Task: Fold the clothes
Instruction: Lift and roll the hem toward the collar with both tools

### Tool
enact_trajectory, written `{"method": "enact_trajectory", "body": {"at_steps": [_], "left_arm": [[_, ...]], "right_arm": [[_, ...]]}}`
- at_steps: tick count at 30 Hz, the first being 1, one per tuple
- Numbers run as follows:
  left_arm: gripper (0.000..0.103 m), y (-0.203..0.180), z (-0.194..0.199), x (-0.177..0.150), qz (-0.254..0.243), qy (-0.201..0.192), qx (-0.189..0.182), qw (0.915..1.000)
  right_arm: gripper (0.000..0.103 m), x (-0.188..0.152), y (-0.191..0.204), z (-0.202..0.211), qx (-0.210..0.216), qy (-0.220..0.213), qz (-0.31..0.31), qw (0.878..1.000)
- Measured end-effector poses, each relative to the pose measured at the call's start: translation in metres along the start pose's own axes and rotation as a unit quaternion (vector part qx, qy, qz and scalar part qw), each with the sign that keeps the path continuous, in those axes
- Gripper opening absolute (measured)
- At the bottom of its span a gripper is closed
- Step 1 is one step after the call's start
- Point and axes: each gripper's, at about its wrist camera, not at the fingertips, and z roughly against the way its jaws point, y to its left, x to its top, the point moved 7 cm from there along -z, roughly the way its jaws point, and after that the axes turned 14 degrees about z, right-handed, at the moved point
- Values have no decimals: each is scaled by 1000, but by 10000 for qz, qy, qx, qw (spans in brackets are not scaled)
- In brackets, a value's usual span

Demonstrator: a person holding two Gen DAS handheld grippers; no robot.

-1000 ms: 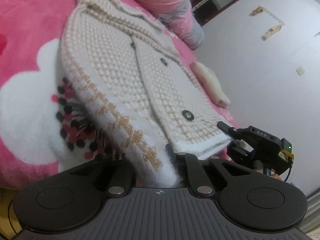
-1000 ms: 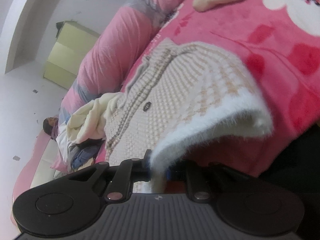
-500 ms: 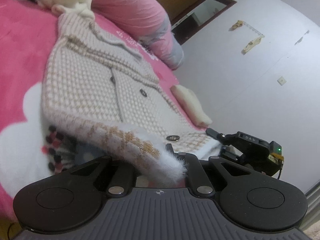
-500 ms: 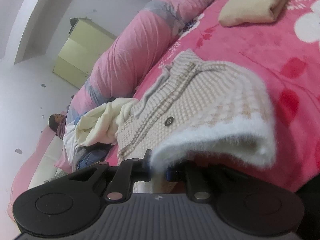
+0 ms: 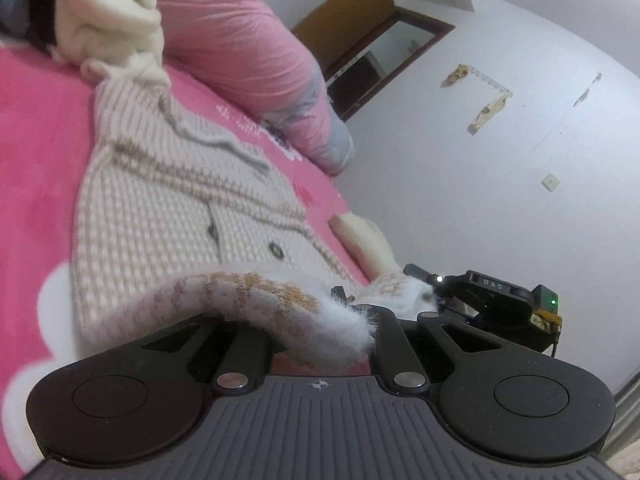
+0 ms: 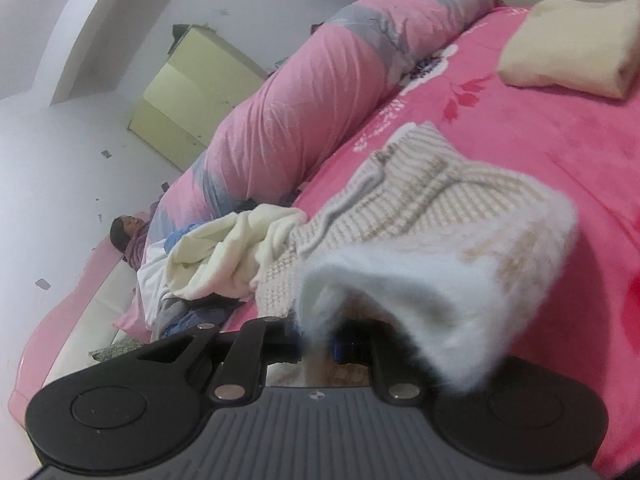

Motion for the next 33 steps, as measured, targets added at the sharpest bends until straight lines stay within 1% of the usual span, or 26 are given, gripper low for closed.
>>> {"method": "enact_trajectory", "body": {"at_steps": [4, 11, 15, 18, 25, 31, 33], "left_arm": [[8, -2, -8, 22, -99, -91, -20, 9999], [8, -3, -25, 63, -321, -300, 2, 9990], [8, 3, -37, 88, -305, -425, 49, 9986], [8, 11, -48, 111, -259, -499, 111, 9984], [8, 38, -88, 165, -325, -609, 429, 9967], [8, 65, -130, 219, -285, -614, 592, 9959], [8, 77, -147, 234, -244, -546, 675, 9959]], "right_arm": [[14, 19, 7, -16, 110, -22, 202, 9997], [14, 53, 12, -58, 307, -38, 398, 9987], [14, 71, 13, -86, 427, -61, 499, 9978], [14, 85, 13, -107, 516, -77, 572, 9970], [14, 116, 1, -167, 569, -22, 626, 9964], [14, 146, -12, -227, 555, 82, 635, 9964], [14, 155, -20, -250, 542, 153, 564, 9968]]}}
